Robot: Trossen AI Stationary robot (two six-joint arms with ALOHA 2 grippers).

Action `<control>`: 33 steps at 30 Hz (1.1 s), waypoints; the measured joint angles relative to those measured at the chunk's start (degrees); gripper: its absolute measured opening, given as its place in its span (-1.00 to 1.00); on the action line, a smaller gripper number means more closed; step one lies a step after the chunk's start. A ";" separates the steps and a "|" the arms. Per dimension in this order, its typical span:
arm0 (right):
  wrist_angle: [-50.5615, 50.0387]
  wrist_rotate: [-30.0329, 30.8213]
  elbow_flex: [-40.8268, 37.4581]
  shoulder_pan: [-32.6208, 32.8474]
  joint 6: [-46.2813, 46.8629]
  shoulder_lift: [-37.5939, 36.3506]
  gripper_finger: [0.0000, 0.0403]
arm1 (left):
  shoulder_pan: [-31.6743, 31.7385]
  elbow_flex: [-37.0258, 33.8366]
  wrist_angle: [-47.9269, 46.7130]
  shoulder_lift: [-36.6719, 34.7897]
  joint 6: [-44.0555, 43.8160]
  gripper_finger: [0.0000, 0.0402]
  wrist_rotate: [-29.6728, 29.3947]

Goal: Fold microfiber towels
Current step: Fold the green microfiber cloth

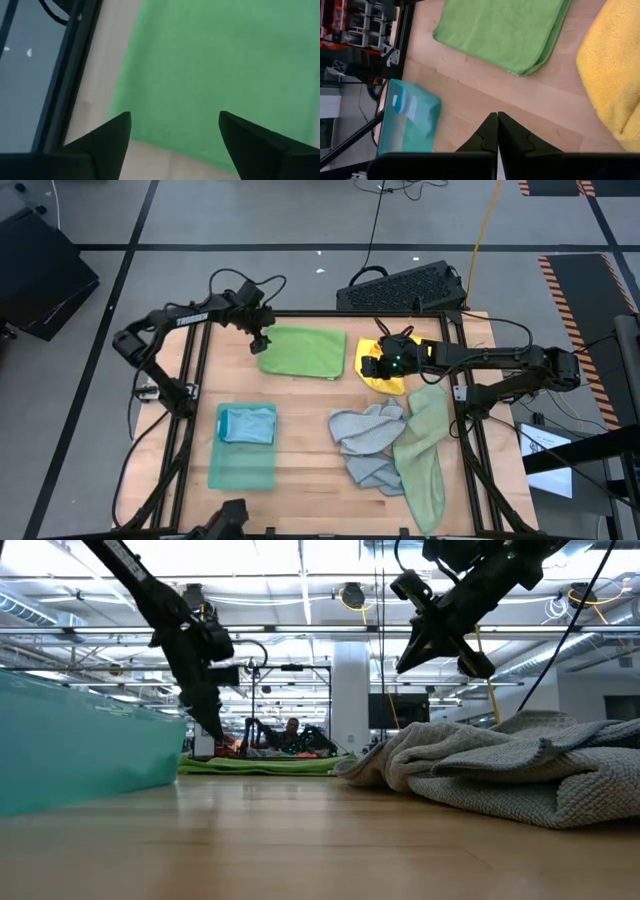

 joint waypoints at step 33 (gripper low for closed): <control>-0.50 -22.75 0.00 -11.63 -22.01 0.00 -1.00 | 6.14 18.73 -12.99 19.73 7.69 0.13 1.06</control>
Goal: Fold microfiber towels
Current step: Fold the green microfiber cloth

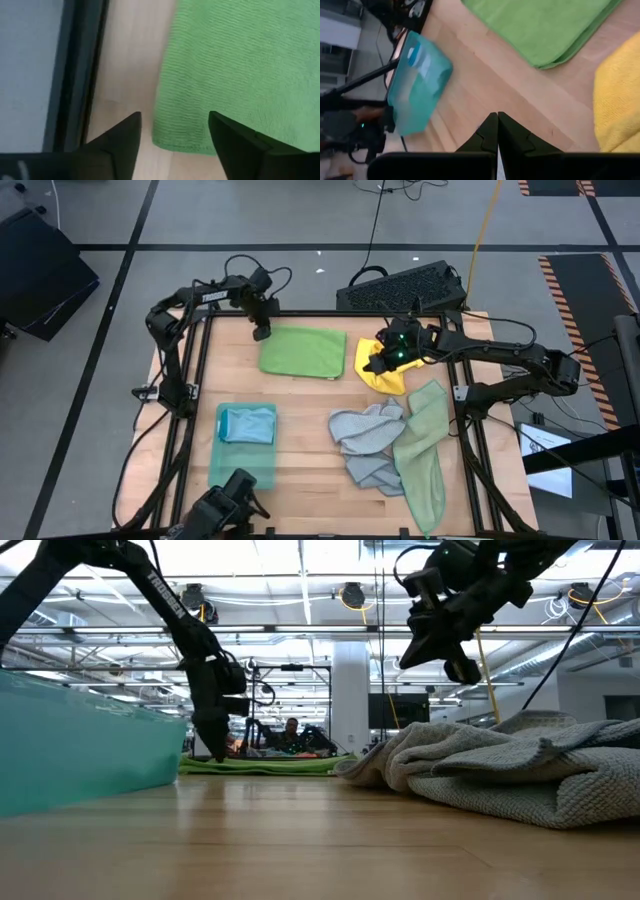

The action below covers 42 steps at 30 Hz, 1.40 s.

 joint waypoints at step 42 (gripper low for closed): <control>17.03 -1.26 7.63 -5.70 -9.68 12.88 -0.69 | -14.67 -0.24 -8.03 -11.77 -4.89 -0.98 -14.76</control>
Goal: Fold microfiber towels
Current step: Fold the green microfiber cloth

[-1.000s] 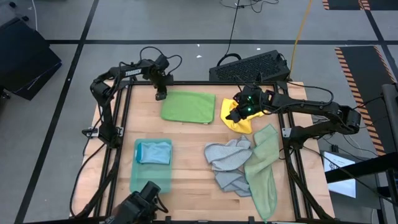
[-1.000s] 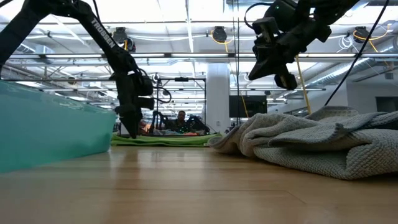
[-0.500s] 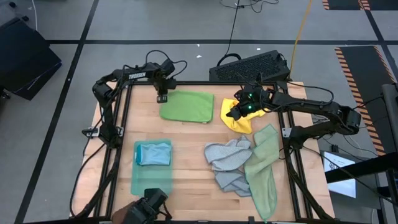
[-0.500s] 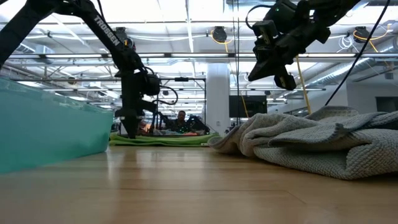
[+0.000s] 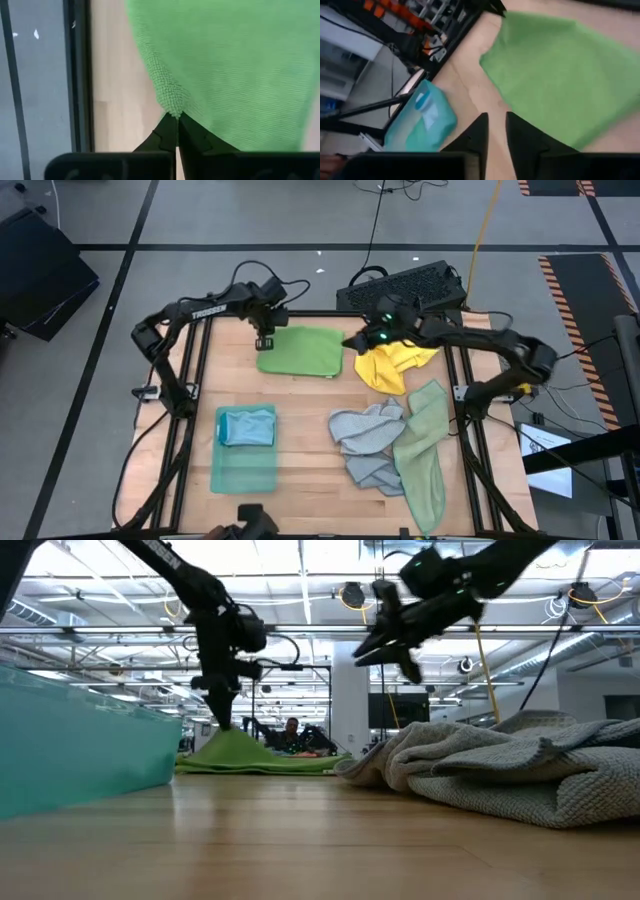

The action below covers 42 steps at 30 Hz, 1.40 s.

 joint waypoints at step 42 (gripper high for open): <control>9.12 -10.58 36.99 4.13 -38.95 41.51 -0.21 | -12.98 0.04 0.87 -10.19 -7.52 -0.98 -0.11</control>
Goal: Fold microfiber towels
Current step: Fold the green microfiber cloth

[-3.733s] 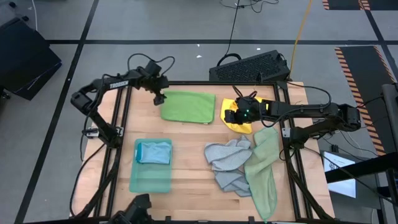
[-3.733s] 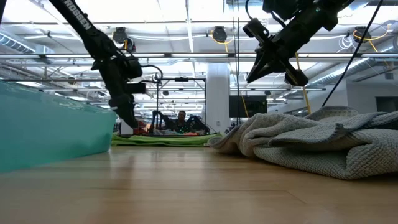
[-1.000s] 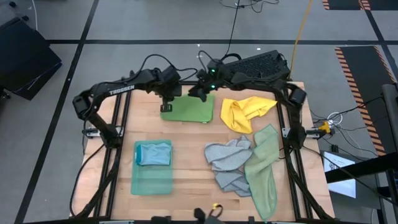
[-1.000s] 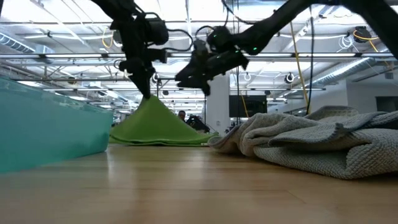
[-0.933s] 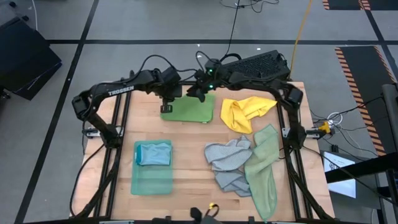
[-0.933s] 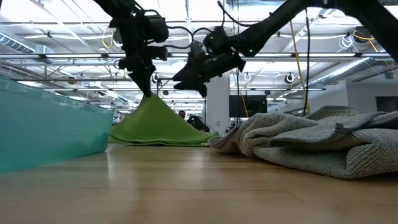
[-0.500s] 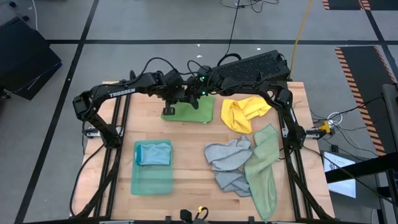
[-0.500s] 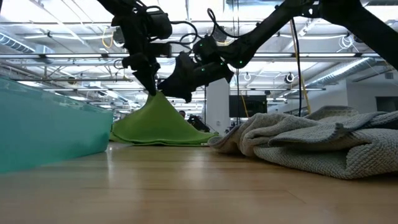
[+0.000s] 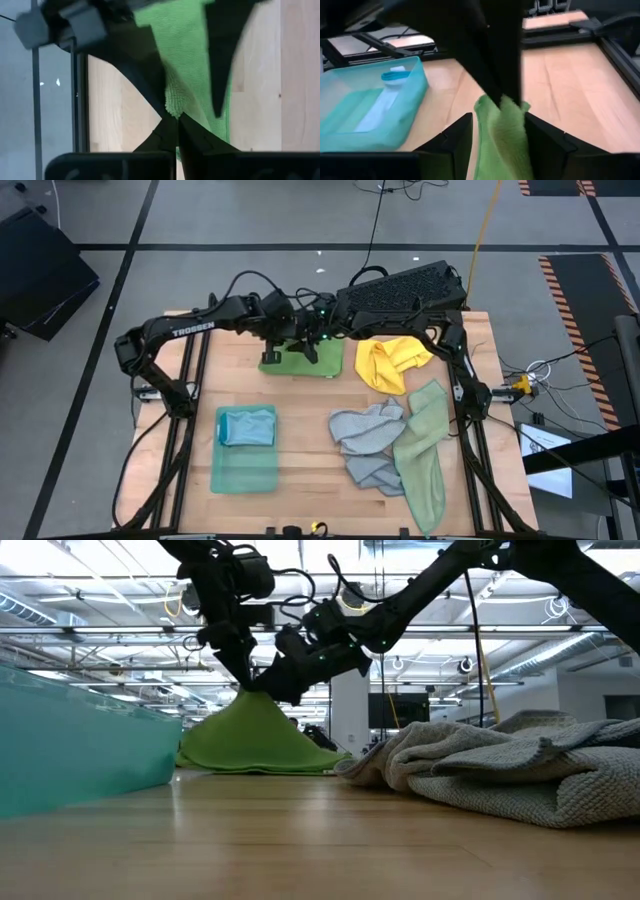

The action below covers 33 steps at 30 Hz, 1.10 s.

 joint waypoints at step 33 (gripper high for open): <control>-0.37 3.11 -0.03 -1.62 3.42 0.12 -0.99 | 17.18 -12.01 -7.38 -0.85 -18.06 0.27 20.94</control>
